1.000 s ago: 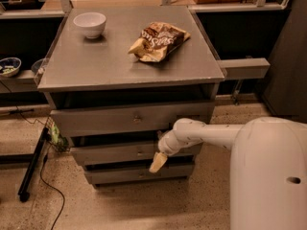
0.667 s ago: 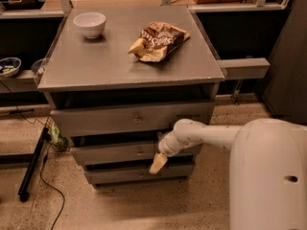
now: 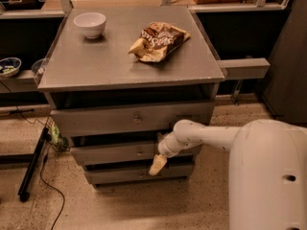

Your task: Open middle drawer

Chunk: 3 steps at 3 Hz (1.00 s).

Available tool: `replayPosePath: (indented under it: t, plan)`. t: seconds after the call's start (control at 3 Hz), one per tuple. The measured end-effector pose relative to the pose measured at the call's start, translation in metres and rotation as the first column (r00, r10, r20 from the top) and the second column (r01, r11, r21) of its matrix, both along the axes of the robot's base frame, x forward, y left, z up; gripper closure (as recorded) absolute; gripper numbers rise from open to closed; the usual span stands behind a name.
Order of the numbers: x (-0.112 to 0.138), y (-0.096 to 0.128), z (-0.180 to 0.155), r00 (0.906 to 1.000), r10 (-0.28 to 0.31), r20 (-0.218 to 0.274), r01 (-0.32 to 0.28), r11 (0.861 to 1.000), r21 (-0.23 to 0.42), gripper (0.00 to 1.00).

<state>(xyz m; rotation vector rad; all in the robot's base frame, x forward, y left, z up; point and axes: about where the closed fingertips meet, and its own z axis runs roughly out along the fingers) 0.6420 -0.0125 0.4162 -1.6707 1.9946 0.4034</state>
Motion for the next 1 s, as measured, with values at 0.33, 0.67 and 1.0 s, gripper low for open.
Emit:
replayPosePath:
  t: [0.33,0.67,1.0]
  plan:
    - [-0.0095,-0.0021,-0.0065,0.9993,0.03,-0.021,-0.031,0.999,-0.03,0.0]
    - [-0.0102,-0.0022,-0.007,0.9992,0.032,-0.023,-0.033,0.999,-0.032,0.17]
    - [-0.0103,-0.0022,-0.007,0.9992,0.032,-0.023,-0.033,0.999,-0.032,0.4]
